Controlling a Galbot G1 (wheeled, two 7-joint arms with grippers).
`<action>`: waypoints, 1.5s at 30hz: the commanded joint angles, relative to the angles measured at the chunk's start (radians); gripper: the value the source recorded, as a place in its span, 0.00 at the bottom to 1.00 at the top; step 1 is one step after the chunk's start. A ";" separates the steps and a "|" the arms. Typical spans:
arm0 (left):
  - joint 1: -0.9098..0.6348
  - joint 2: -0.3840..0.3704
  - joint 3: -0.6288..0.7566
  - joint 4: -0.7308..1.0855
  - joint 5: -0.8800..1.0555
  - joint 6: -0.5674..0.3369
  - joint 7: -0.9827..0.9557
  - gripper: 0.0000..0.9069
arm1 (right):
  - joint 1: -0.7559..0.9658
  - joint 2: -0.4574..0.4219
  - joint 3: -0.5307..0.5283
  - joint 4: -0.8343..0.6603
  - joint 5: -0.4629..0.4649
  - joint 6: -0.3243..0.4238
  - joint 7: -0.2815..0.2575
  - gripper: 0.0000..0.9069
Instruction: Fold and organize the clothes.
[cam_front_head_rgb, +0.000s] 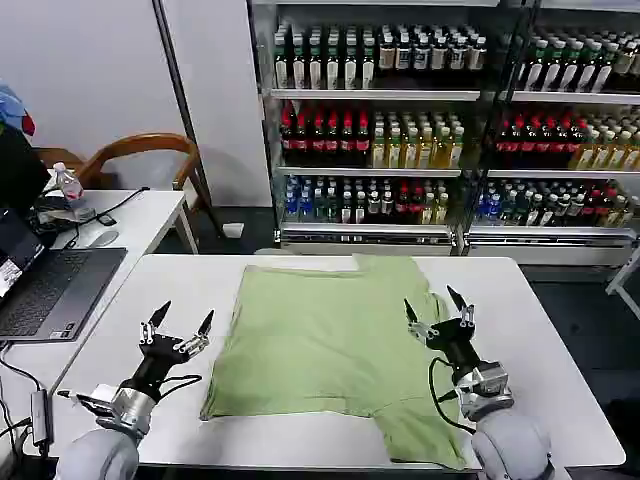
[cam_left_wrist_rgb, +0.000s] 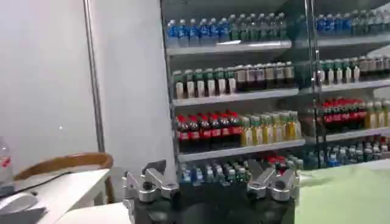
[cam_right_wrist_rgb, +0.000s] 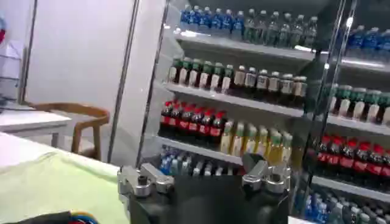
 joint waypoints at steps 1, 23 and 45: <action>0.207 0.080 -0.033 -0.179 -0.027 0.247 -0.078 1.00 | -0.210 -0.104 0.062 0.100 0.092 -0.021 0.009 1.00; 0.291 0.037 0.018 -0.248 -0.177 0.534 -0.187 1.00 | -0.664 -0.145 0.235 0.150 0.187 0.023 -0.067 1.00; 0.231 0.018 0.046 -0.133 -0.144 0.500 -0.231 1.00 | -0.623 -0.109 0.204 0.090 0.251 0.042 -0.059 1.00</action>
